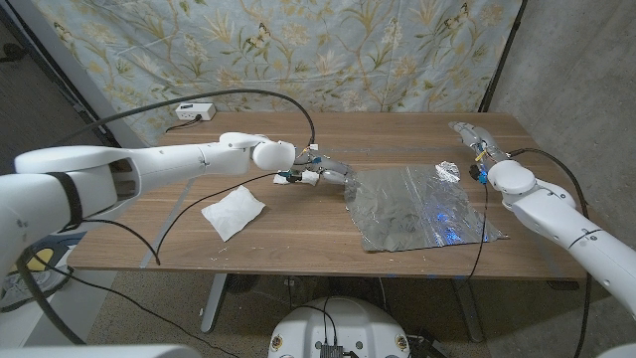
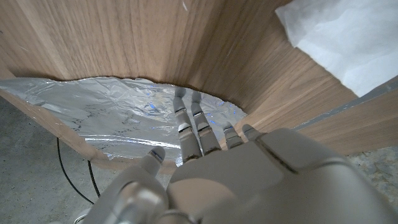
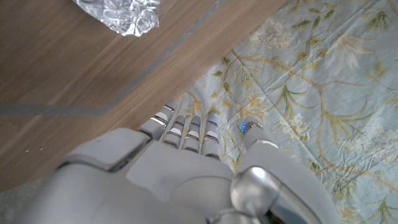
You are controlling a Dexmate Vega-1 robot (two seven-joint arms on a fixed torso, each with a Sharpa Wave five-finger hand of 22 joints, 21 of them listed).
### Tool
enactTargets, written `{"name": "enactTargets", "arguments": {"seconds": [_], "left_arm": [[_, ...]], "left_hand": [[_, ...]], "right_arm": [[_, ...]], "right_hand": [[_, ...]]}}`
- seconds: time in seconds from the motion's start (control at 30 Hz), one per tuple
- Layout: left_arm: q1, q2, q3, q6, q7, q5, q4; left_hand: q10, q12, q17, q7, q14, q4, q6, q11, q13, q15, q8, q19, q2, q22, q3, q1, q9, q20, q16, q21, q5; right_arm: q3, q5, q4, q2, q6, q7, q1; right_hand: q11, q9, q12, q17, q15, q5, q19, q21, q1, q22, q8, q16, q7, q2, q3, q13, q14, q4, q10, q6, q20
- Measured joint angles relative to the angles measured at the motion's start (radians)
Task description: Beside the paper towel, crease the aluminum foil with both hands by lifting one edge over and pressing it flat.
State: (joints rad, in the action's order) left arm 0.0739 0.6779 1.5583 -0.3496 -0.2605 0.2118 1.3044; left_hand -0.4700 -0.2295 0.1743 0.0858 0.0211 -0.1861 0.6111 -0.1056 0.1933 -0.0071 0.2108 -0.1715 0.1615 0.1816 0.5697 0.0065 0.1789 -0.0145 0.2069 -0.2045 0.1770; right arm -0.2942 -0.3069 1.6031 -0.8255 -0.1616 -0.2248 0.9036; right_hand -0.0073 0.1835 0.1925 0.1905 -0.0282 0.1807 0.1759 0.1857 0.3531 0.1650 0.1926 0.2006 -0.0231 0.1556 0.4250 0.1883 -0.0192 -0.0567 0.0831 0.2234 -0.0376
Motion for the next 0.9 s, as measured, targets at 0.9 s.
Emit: {"name": "enactTargets", "arguments": {"seconds": [0.9], "left_arm": [[-0.012,0.014,-0.001,0.03,-0.005,-0.007,0.028]], "left_hand": [[0.001,0.007,0.0,-0.003,-0.003,0.004,0.003,0.0,-0.001,-0.004,-0.008,0.0,0.0,0.0,0.004,0.0,0.001,0.0,0.0,0.0,0.0]], "right_arm": [[-0.086,0.11,0.188,-0.175,-0.281,0.157,-0.061]], "right_hand": [[-0.029,0.0,0.0,-0.005,0.011,0.0,-0.054,-0.006,0.03,0.0,-0.004,-0.013,-0.002,-0.014,-0.005,0.0,-0.047,-0.05,-0.007,-0.009,-0.004]]}}
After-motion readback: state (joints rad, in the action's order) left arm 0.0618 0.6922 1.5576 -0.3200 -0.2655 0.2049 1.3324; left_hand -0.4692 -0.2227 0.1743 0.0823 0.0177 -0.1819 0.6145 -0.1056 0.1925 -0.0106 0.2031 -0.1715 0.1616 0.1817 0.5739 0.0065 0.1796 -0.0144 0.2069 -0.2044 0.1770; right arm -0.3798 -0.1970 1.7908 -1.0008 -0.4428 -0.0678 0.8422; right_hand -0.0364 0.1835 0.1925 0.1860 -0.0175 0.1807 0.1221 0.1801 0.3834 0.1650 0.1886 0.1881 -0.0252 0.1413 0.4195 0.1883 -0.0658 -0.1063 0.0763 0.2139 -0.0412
